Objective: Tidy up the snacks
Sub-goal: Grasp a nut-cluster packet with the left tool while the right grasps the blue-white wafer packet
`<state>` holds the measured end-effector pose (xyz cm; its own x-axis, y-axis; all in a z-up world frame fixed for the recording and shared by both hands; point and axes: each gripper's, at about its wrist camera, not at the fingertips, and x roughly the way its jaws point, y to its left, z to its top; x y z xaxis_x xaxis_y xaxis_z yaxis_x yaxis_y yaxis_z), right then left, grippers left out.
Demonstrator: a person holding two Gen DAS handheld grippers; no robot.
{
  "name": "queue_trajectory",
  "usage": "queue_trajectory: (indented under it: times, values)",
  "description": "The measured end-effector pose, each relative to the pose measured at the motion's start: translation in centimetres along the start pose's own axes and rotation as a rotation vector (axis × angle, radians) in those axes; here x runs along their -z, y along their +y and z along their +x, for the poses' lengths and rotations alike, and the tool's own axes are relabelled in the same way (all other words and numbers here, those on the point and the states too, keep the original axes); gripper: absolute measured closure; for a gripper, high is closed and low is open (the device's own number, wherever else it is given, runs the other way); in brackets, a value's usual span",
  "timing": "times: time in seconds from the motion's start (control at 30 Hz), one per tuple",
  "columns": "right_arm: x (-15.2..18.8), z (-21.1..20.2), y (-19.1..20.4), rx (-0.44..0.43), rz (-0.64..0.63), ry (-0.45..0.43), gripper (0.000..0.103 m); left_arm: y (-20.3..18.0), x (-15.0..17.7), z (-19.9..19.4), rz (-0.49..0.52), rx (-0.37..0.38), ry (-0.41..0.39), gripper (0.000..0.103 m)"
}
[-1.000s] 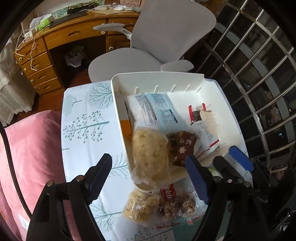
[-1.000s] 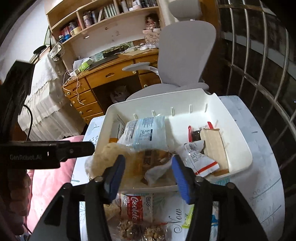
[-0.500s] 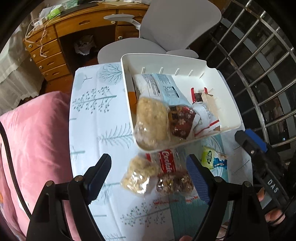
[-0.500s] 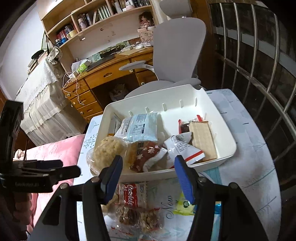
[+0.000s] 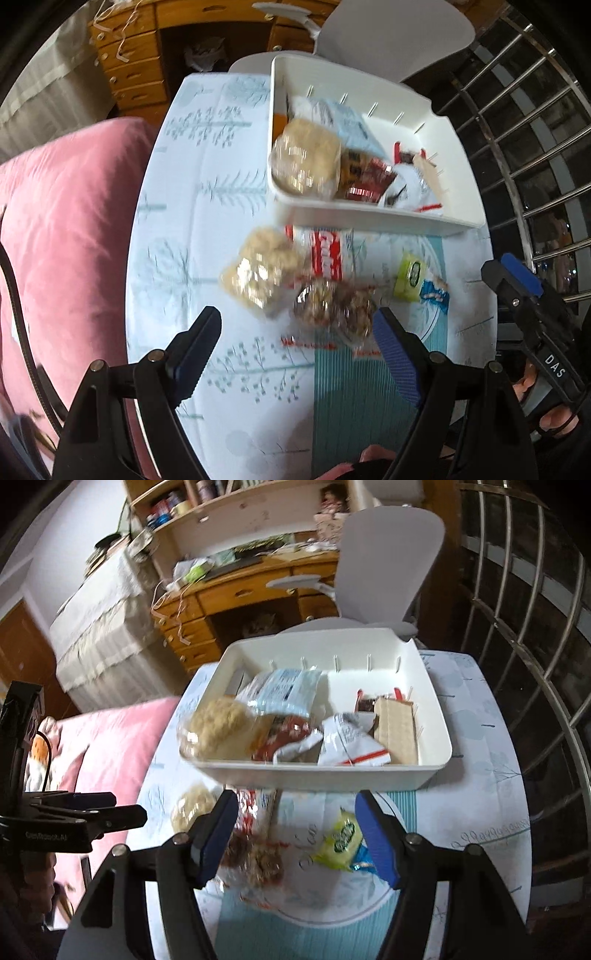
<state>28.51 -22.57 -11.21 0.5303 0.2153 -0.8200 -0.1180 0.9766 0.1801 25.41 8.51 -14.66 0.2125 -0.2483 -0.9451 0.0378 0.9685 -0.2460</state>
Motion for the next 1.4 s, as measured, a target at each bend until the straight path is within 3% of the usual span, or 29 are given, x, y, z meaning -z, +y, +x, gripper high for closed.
queue_trajectory:
  times: [0.3,0.57,0.87,1.2,1.4]
  values:
    - [2.3,1.0,-2.2,-0.034,-0.090,0.095,0.036,-1.3,3.7,2.1,-0.111,-0.002,0.030,0.020]
    - [4.5,2.4,-4.4,-0.001,-0.243,0.176,0.032,-3.5,5.0,5.4,-0.238,0.021,0.042,0.020]
    - [7.7,4.8,-7.1,0.015,-0.326,0.289,0.032,-5.3,5.8,9.1,-0.418,-0.020,0.067,0.020]
    - [8.3,6.5,-9.3,0.040,-0.378,0.233,0.032,-5.8,4.6,12.3,-0.611,-0.063,0.078,0.020]
    - [7.9,8.6,-9.5,0.029,-0.444,0.229,0.032,-5.3,4.0,14.0,-0.727,-0.049,0.128,0.020]
